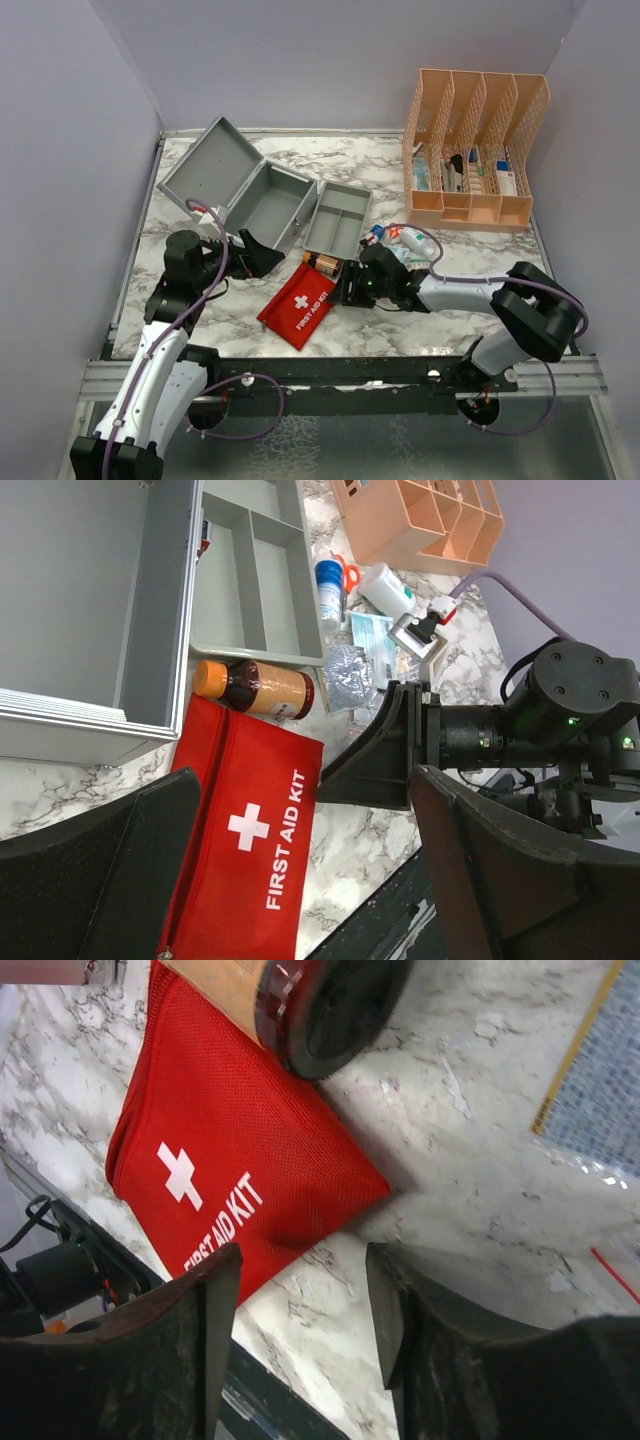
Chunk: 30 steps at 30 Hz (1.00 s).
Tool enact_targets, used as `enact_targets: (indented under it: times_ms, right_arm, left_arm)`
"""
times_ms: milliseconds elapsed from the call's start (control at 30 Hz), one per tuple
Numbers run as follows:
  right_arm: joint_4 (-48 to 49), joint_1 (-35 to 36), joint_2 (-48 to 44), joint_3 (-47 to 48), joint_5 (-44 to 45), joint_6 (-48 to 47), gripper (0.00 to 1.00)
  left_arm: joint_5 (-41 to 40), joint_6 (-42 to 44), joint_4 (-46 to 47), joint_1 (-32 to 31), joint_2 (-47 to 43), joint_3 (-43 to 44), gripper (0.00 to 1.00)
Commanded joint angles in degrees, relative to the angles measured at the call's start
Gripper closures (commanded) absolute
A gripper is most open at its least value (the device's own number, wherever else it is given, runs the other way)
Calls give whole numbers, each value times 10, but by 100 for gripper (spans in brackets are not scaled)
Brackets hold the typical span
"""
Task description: Organize the medicine kit
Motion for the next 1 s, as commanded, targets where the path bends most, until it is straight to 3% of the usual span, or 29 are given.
enact_targets:
  times_ms: [0, 133, 400, 667, 800, 967]
  right_arm:
    - [42, 12, 40, 27, 56, 28, 49]
    - [66, 13, 66, 27, 65, 22, 62]
    - [92, 13, 48, 21, 91, -43, 98]
    - [136, 13, -48, 2, 21, -200, 99]
    - [143, 12, -136, -12, 29, -301, 99]
    - [99, 13, -215, 25, 23, -397, 99]
  left_arm:
    - [-27, 8, -9, -2, 3, 16, 10]
    - [-40, 6, -35, -2, 11, 24, 11]
    - [-47, -13, -47, -2, 3, 9, 12]
    - [-44, -17, -49, -2, -6, 4, 12]
    - [-43, -11, -46, -2, -11, 1, 10]
    - [-34, -3, -29, -2, -8, 9, 9]
